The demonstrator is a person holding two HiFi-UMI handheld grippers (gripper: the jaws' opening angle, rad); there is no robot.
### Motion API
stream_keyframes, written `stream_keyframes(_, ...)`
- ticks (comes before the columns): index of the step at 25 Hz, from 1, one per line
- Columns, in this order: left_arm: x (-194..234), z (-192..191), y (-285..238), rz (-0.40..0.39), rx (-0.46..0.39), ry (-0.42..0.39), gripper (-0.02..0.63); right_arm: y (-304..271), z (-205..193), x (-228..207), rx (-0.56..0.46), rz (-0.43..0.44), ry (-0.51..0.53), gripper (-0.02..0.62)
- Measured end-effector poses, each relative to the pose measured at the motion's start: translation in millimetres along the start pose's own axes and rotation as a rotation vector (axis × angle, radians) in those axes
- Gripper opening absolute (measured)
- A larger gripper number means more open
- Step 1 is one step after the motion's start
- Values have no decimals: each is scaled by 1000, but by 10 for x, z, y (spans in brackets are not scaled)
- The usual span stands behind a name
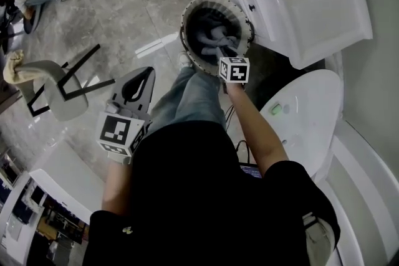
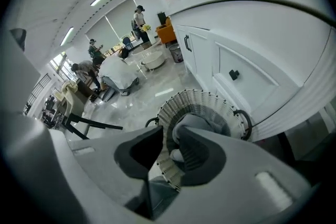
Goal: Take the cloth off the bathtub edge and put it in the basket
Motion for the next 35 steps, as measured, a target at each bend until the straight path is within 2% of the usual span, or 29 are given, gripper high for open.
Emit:
stream_keyframes(7, 41, -10, 63, 19, -12, 28, 15, 55, 110, 11, 28, 2, 22, 97)
stream_keyframes(15, -49, 180, 140, 28, -51, 41, 15, 383, 445, 210, -17, 38, 90, 96)
stream_keyframes(18, -70, 280, 194, 35, -72, 47, 15, 591, 663, 409, -52, 67, 128, 85)
stream_keyframes(24, -143, 544, 324, 65, -126, 60, 15, 1059, 1152, 876, -132, 159, 236, -2)
stream_keyframes(35, -317, 1022, 567, 138, -224, 77, 15, 2022, 1843, 1554, -241, 315, 388, -2)
Point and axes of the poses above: the fingertips, and each gripper's own axes: y backward along the fingers, x to its left, z out of its top, the point moved 3 cm from there along y, backward along the fingers, and after that the axes turned 12 degrees about z, right-handed, at the moved point
